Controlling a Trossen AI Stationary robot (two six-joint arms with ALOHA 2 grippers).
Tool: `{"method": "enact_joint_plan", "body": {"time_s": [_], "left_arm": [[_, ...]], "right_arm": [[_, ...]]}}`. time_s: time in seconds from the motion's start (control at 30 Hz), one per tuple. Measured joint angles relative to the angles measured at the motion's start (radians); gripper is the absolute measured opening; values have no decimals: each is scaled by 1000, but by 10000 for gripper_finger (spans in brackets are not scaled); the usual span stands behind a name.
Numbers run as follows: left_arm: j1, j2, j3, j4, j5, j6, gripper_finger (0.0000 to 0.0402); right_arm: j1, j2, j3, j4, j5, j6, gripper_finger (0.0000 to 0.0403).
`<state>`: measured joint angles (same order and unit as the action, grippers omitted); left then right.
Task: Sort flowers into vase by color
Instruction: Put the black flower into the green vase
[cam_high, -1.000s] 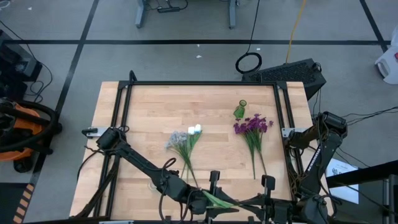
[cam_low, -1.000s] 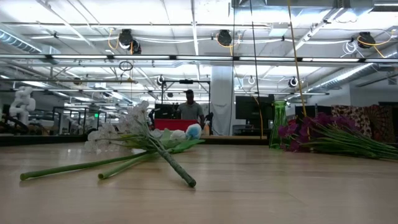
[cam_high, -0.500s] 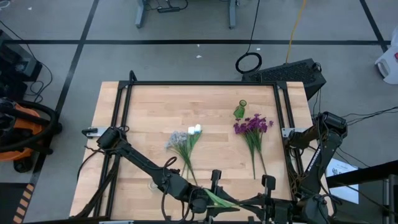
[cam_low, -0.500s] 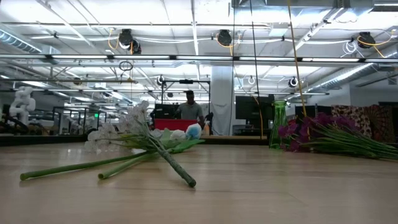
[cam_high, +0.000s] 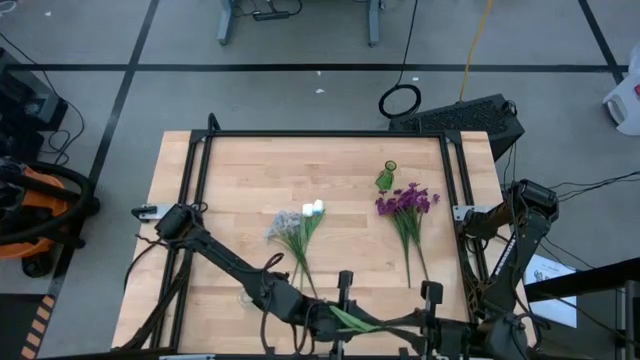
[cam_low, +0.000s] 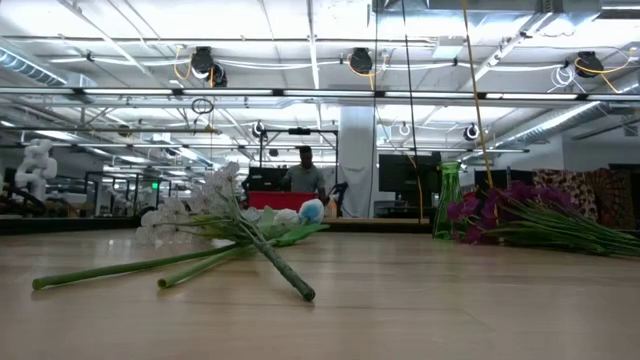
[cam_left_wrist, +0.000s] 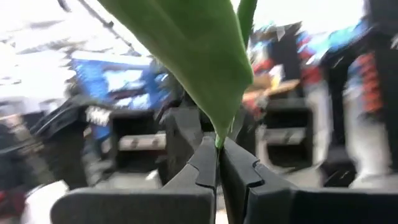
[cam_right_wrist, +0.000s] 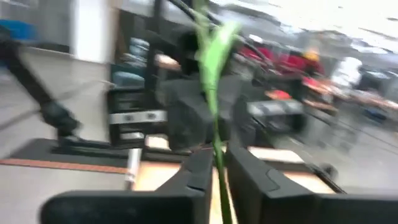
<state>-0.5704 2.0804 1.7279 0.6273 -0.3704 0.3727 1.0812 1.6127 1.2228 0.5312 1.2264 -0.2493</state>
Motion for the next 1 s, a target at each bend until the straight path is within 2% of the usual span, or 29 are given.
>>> {"method": "enact_joint_plan", "body": {"time_s": [0.17, 0.23, 0.3, 0.37, 0.43, 0.57, 0.67, 0.87, 0.93, 1.0], "left_arm": [[2, -4, 0, -122, -193, 34, 5], [3, -19, -1, -221, -268, 24, 4], [10, -42, -1, -327, -300, -31, 4], [20, -64, 0, -442, -282, -109, 4], [35, -77, 0, -523, -214, -165, 3], [62, -84, 0, -596, -89, -211, 3], [73, -85, 0, -617, -62, -230, 3], [77, -84, 0, -621, -40, -237, 2], [77, -84, 0, -622, -38, -238, 2], [77, -84, 0, -622, -27, -239, 2]], "right_arm": [[56, -2, 1, -139, 319, 171, 103], [77, -2, 1, -207, 343, 208, 131], [92, 0, 0, -224, 340, 230, 157], [97, -1, 1, -222, 342, 225, 178], [82, -1, 1, -226, 332, 203, 194], [20, -22, 1, -240, 142, 159, 207], [-36, -68, 1, -324, 9, 207, 202], [-110, -162, 1, -778, -208, 584, 192], [-122, -167, 1, -850, -248, 667, 193], [-127, -157, 1, -868, -260, 682, 194]]}}
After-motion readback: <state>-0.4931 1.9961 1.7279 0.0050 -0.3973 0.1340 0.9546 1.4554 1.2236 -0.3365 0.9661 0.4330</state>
